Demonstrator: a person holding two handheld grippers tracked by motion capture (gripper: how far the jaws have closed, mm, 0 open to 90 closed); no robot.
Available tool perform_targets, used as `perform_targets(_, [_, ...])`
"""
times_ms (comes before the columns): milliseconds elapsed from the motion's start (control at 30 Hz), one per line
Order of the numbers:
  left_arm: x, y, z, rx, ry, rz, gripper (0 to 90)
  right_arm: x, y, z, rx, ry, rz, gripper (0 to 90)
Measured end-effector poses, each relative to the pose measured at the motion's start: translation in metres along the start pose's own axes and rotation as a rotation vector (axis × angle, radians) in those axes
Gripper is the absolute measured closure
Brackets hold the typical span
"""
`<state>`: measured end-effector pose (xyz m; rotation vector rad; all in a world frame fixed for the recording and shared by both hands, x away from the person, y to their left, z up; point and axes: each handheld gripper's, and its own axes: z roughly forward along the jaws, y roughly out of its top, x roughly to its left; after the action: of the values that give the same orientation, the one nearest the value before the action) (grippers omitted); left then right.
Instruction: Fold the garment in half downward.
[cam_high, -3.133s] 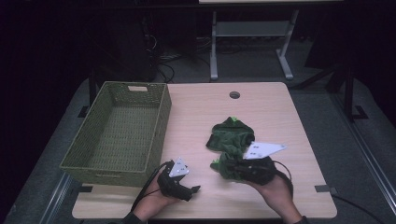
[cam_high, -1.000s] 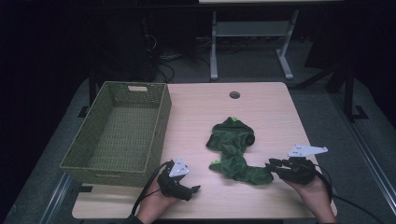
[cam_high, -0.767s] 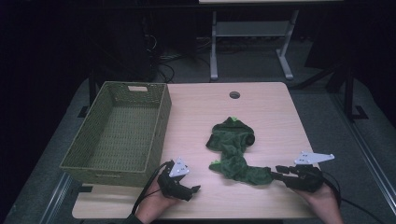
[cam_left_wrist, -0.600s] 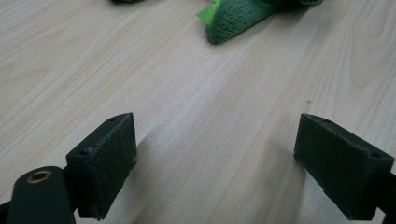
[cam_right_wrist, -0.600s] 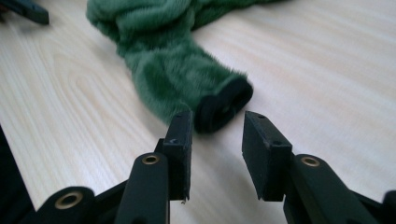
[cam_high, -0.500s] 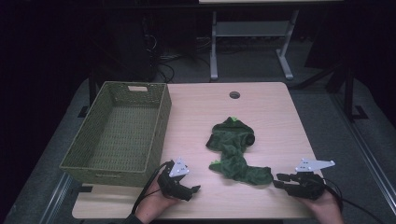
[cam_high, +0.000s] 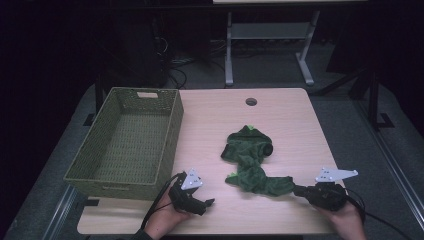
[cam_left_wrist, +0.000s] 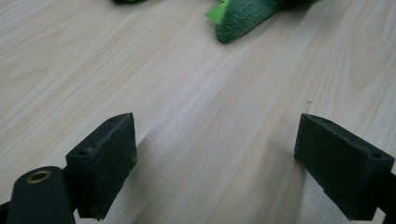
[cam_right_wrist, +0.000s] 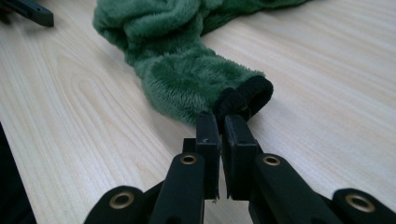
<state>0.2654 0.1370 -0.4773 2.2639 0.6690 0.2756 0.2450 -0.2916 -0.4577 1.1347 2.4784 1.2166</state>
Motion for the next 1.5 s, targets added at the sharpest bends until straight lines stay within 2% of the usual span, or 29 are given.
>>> perform_targets(167, [0.0,0.0,0.0,0.0,0.002,0.001,12.3,0.004,0.011,-0.001,-0.022,0.005,-0.048,85.7])
perform_targets(500, [0.0,0.0,0.0,0.0,0.0,0.0,12.2,0.024,0.046,-0.007,-0.081,0.056,-0.161,85.7])
perform_targets(700, [0.0,0.0,0.0,-0.003,0.001,-0.003,12.2,0.036,0.066,0.0,-0.1,0.098,-0.223,85.7])
perform_targets(867, [0.0,0.0,0.0,-0.001,-0.001,-0.003,12.2,0.045,0.082,0.011,-0.106,0.133,-0.261,85.7])
perform_targets(1033, [0.0,0.0,0.0,-0.001,-0.001,-0.003,12.2,0.053,0.095,0.029,-0.088,0.164,-0.297,85.6])
perform_targets(1300, [0.0,0.0,0.0,-0.003,0.001,-0.003,12.2,0.056,0.11,0.066,-0.037,0.201,-0.309,85.5])
perform_targets(1500, [0.0,0.0,0.0,-0.008,0.001,-0.005,12.2,0.055,0.114,0.093,0.016,0.222,-0.294,84.2])
